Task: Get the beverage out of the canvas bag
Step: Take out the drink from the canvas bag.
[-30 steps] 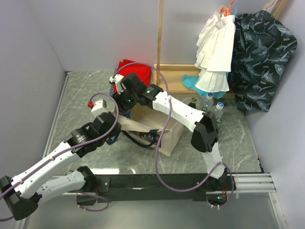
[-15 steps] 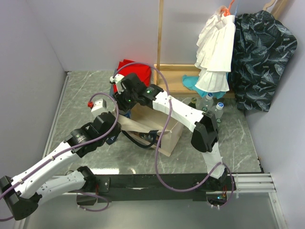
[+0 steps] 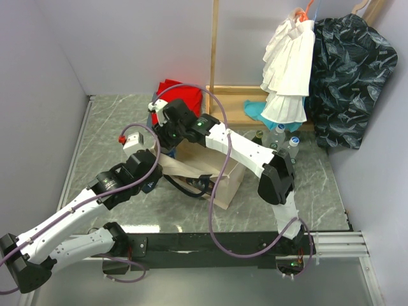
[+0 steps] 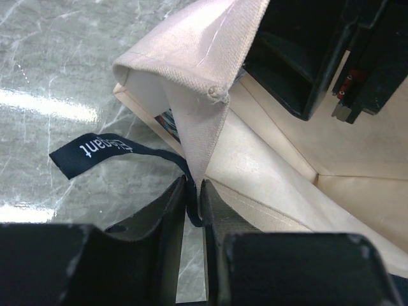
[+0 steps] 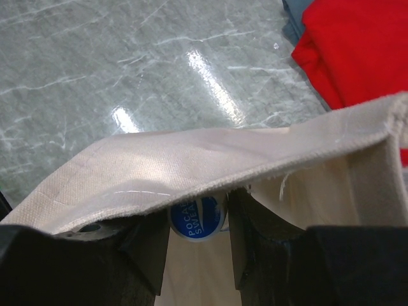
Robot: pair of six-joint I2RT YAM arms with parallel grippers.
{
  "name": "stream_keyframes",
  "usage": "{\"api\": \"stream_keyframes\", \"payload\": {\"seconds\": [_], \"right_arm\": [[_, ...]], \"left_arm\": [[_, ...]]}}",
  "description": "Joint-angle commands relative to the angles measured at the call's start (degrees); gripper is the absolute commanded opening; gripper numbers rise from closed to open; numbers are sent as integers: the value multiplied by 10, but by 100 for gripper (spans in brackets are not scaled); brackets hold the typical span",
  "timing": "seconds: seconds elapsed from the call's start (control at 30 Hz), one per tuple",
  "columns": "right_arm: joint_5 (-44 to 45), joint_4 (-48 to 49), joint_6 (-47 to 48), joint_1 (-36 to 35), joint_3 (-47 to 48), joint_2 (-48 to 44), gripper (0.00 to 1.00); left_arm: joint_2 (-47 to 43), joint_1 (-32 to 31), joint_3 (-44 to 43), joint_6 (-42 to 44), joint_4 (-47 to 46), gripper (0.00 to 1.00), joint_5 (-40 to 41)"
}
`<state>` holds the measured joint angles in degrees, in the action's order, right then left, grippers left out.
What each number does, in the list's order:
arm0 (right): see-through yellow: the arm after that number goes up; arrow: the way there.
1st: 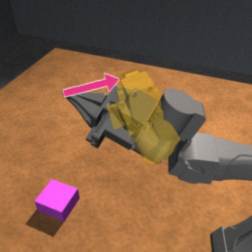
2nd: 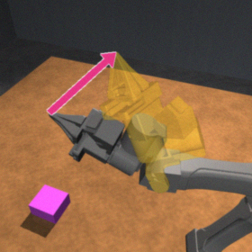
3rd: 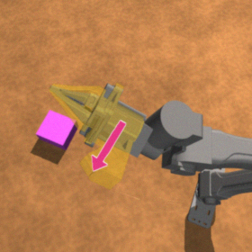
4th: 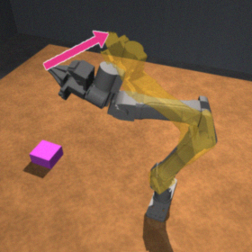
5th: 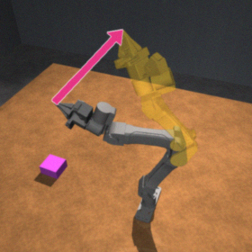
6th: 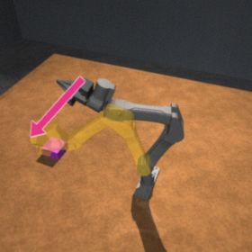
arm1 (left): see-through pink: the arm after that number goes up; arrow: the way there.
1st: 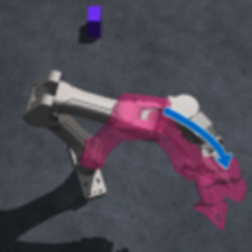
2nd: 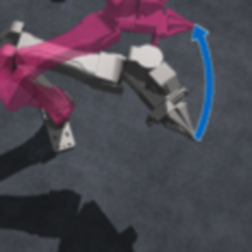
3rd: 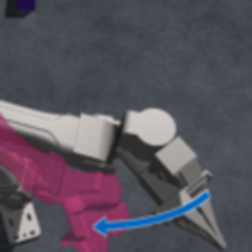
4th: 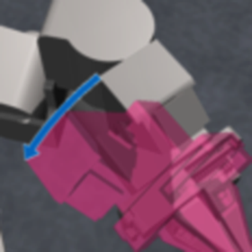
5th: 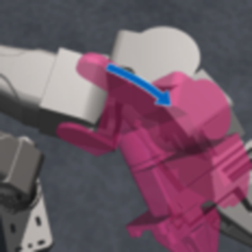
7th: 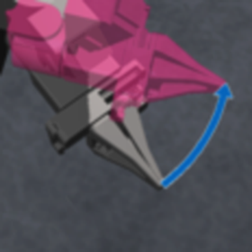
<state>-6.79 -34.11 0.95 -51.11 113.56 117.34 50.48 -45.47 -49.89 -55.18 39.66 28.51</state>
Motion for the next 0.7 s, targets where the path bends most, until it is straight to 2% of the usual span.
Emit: {"api": "stream_keyframes", "payload": {"seconds": [0.0,0.67], "right_arm": [[37,23,-7,2,-14,-57,0],[100,46,-9,1,-85,-159,0]], "left_arm": [[-2,-1,-15,9,-3,22,5],[-5,-1,-9,6,-5,22,5]]}}
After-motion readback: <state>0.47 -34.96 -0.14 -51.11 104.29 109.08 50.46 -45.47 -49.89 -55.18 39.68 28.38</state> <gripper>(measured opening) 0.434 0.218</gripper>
